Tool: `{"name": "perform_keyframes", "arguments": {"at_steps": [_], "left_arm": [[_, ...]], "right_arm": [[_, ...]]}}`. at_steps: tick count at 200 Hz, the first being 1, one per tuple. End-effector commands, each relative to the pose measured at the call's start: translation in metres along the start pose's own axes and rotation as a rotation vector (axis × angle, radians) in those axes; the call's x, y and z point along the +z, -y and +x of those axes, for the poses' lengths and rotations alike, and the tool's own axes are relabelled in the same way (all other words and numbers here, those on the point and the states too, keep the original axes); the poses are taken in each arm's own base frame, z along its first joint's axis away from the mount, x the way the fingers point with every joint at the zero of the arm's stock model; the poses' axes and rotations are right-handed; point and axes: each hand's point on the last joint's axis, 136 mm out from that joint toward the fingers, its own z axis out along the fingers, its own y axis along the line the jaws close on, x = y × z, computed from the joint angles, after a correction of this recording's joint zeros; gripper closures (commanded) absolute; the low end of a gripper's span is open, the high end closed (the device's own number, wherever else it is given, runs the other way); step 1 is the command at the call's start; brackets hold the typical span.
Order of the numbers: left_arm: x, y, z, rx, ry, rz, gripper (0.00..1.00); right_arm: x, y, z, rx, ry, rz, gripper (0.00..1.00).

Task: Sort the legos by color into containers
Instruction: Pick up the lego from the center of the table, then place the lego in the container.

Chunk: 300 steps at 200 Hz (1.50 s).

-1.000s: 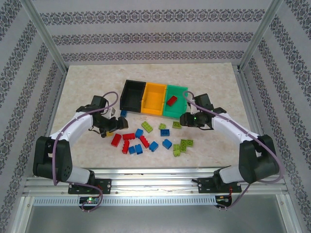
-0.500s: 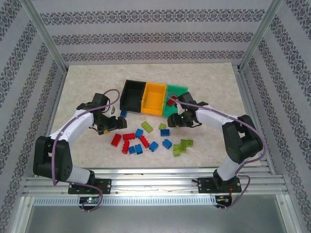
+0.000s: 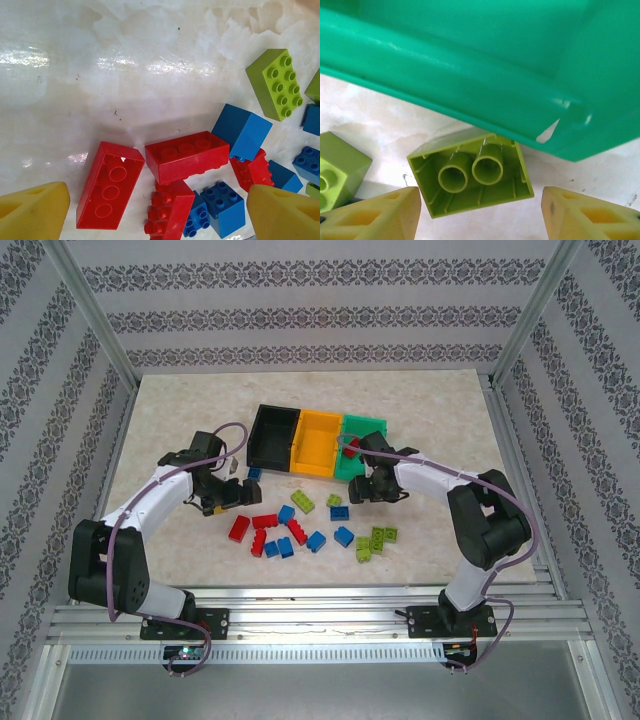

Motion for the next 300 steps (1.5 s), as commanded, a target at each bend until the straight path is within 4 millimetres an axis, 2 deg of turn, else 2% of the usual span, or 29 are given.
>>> {"name": "perform_keyframes", "arguments": {"at_steps": [1, 41, 68, 86, 103, 115, 138, 155, 178, 199, 224, 241, 262, 300], "left_arm": [[0.005, 0.002, -0.001, 0.009, -0.001, 0.011, 0.08], [0.001, -0.001, 0.0, 0.035, -0.009, -0.015, 0.08], [-0.001, -0.002, 0.0, 0.05, -0.007, -0.021, 0.08], [-0.002, -0.002, 0.0, 0.06, -0.024, -0.026, 0.08], [-0.004, 0.0, -0.001, 0.076, -0.039, -0.027, 0.08], [-0.007, 0.001, -0.005, 0.098, -0.039, -0.034, 0.08], [-0.01, -0.003, -0.017, 0.12, -0.037, -0.074, 0.08], [-0.006, -0.002, -0.024, 0.117, -0.032, -0.062, 0.08], [0.002, 0.001, -0.024, 0.068, -0.071, 0.003, 0.08], [0.003, -0.004, -0.023, 0.041, -0.084, 0.012, 0.08], [-0.002, -0.007, -0.019, 0.049, -0.057, 0.009, 0.08], [-0.005, -0.014, -0.016, 0.057, -0.046, -0.025, 0.08], [-0.008, -0.021, -0.014, 0.06, -0.037, -0.06, 0.08], [-0.009, -0.018, -0.019, 0.059, -0.029, -0.041, 0.07]], "right_arm": [[0.004, -0.001, -0.007, 0.016, -0.003, 0.019, 0.35], [0.012, -0.01, -0.008, 0.006, -0.016, 0.011, 0.38], [0.014, -0.008, -0.001, -0.011, -0.016, 0.012, 0.48], [0.008, -0.009, 0.001, -0.02, -0.003, 0.001, 0.57], [-0.004, -0.013, 0.001, -0.03, 0.023, -0.018, 0.57], [-0.015, -0.023, -0.003, -0.043, 0.055, -0.063, 0.57], [-0.041, -0.06, -0.02, -0.072, 0.144, -0.221, 0.57], [-0.056, -0.083, -0.041, -0.098, 0.207, -0.271, 0.55], [-0.061, -0.109, -0.075, -0.118, 0.22, -0.319, 0.53], [-0.056, -0.123, -0.108, -0.122, 0.23, -0.314, 0.52], [-0.048, -0.127, -0.137, -0.131, 0.236, -0.26, 0.46], [-0.042, -0.127, -0.142, -0.125, 0.219, -0.257, 0.41], [-0.038, -0.122, -0.135, -0.111, 0.211, -0.253, 0.38], [-0.038, -0.088, -0.105, -0.049, 0.189, -0.229, 0.37]]}}
